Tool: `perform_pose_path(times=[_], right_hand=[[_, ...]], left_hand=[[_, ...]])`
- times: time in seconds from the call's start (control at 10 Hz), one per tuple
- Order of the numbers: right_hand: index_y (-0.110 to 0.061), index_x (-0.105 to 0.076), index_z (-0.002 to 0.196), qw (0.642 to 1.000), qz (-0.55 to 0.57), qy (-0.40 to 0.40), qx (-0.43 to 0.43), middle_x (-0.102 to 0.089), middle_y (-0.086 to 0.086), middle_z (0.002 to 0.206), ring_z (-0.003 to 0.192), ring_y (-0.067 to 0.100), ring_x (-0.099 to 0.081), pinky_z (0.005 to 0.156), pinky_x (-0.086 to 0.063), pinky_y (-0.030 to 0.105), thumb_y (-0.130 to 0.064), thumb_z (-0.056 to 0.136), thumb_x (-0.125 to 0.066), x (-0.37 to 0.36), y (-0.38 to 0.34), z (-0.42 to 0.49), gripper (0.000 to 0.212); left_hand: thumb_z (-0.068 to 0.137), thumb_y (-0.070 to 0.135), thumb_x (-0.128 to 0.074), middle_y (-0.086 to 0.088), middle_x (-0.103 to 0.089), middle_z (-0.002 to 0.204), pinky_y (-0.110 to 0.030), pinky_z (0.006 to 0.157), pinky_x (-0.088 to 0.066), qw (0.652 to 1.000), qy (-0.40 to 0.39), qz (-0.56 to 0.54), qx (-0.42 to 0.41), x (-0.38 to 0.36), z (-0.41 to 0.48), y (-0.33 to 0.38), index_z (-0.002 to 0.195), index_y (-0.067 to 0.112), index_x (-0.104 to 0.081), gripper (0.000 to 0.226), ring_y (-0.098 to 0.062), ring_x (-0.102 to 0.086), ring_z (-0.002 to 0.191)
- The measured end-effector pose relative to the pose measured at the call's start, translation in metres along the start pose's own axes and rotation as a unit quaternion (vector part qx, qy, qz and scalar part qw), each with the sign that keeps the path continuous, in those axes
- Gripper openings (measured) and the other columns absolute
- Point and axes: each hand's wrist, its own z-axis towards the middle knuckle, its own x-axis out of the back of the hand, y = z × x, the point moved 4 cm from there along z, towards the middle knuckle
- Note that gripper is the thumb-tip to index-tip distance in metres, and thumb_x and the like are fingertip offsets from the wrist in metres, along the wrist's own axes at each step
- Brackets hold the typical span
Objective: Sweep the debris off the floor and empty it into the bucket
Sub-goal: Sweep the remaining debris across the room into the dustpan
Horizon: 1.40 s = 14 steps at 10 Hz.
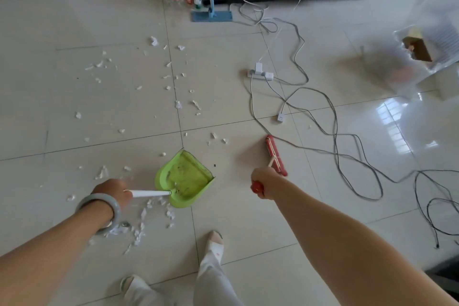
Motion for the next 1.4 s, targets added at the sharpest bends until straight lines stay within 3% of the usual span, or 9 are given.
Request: perform_pose_path(times=[0.1, 0.3, 0.4, 0.6, 0.7, 1.0, 1.1, 1.3, 1.4], right_hand=[[-0.011, -0.041, 0.071, 0.998, -0.057, -0.015, 0.000, -0.047, 0.004, 0.068, 0.051, 0.012, -0.045, 0.028, -0.037, 0.012, -0.005, 0.093, -0.045, -0.032, -0.009, -0.008, 0.023], [-0.012, -0.044, 0.070, 0.982, -0.184, -0.034, 0.037, -0.050, 0.006, 0.068, 0.053, 0.016, -0.048, 0.049, -0.044, 0.026, -0.003, 0.089, -0.051, -0.071, -0.024, -0.024, 0.022], [-0.013, -0.044, 0.070, 0.961, -0.270, -0.041, 0.048, -0.051, 0.006, 0.069, 0.054, 0.016, -0.049, 0.047, -0.045, 0.025, -0.003, 0.087, -0.050, -0.092, -0.024, -0.030, 0.021], [-0.013, -0.043, 0.069, 0.940, -0.327, -0.079, 0.062, -0.050, 0.006, 0.070, 0.056, 0.016, -0.049, 0.053, -0.046, 0.027, -0.005, 0.090, -0.049, -0.162, -0.013, -0.050, 0.023], [-0.012, -0.042, 0.068, 0.930, -0.350, -0.087, 0.070, -0.050, 0.005, 0.068, 0.054, 0.015, -0.049, 0.049, -0.044, 0.025, -0.005, 0.091, -0.048, -0.200, -0.006, -0.065, 0.024], [-0.012, -0.040, 0.067, 0.884, -0.443, -0.120, 0.091, -0.049, 0.005, 0.068, 0.054, 0.015, -0.050, 0.048, -0.045, 0.025, -0.005, 0.092, -0.046, -0.313, 0.040, -0.103, 0.027], [-0.013, -0.038, 0.067, 0.874, -0.456, -0.140, 0.088, -0.049, 0.005, 0.069, 0.055, 0.015, -0.050, 0.047, -0.043, 0.024, -0.006, 0.092, -0.045, -0.351, 0.063, -0.118, 0.027], [-0.013, -0.041, 0.076, 0.886, -0.429, -0.162, 0.073, -0.046, 0.004, 0.074, 0.060, 0.013, -0.050, 0.049, -0.039, 0.021, -0.003, 0.091, -0.043, -0.399, 0.093, -0.144, 0.018], [-0.008, -0.048, 0.100, 0.913, -0.377, -0.141, 0.059, -0.054, 0.013, 0.088, 0.072, 0.023, -0.056, 0.057, -0.043, 0.030, 0.001, 0.081, -0.041, -0.403, 0.096, -0.149, 0.022]], left_hand=[[0.093, 0.020, -0.046, -0.011, -0.068, 0.110, -0.026, 0.071, -0.046, 0.999, 0.007, -0.021, 0.024, 0.000, -0.003, -0.017, 0.119, 0.012, -0.064, 0.032, -0.027, -0.063, 0.089], [0.091, 0.018, -0.049, -0.015, -0.068, 0.095, -0.026, 0.062, -0.042, 0.994, 0.014, -0.071, 0.079, -0.009, -0.008, -0.060, 0.103, 0.007, -0.067, 0.024, -0.030, -0.063, 0.082], [0.090, 0.020, -0.050, -0.013, -0.068, 0.091, -0.026, 0.061, -0.041, 0.992, 0.012, -0.085, 0.097, -0.014, -0.009, -0.081, 0.101, 0.006, -0.068, 0.025, -0.028, -0.059, 0.075], [0.092, 0.021, -0.049, -0.016, -0.068, 0.109, -0.030, 0.072, -0.047, 0.983, 0.010, -0.116, 0.139, -0.030, -0.018, -0.132, 0.108, 0.007, -0.067, 0.028, -0.031, -0.065, 0.092], [0.093, 0.020, -0.049, -0.015, -0.068, 0.113, -0.030, 0.075, -0.049, 0.977, 0.010, -0.138, 0.161, -0.040, -0.023, -0.165, 0.118, 0.009, -0.064, 0.031, -0.030, -0.065, 0.092], [0.092, 0.024, -0.052, -0.014, -0.069, 0.101, -0.027, 0.067, -0.046, 0.964, -0.032, -0.172, 0.202, -0.081, -0.043, -0.273, 0.105, 0.003, -0.067, 0.029, -0.028, -0.065, 0.088], [0.092, 0.026, -0.052, -0.012, -0.069, 0.102, -0.028, 0.070, -0.048, 0.959, -0.043, -0.176, 0.218, -0.092, -0.054, -0.306, 0.107, 0.005, -0.067, 0.030, -0.028, -0.067, 0.092], [0.094, 0.024, -0.049, -0.014, -0.069, 0.105, -0.029, 0.075, -0.051, 0.948, -0.036, -0.196, 0.247, -0.105, -0.072, -0.350, 0.108, 0.004, -0.066, 0.030, -0.028, -0.067, 0.095], [0.093, 0.022, -0.049, -0.016, -0.069, 0.102, -0.029, 0.071, -0.047, 0.942, -0.036, -0.216, 0.255, -0.105, -0.080, -0.359, 0.103, 0.001, -0.067, 0.029, -0.029, -0.066, 0.095]])
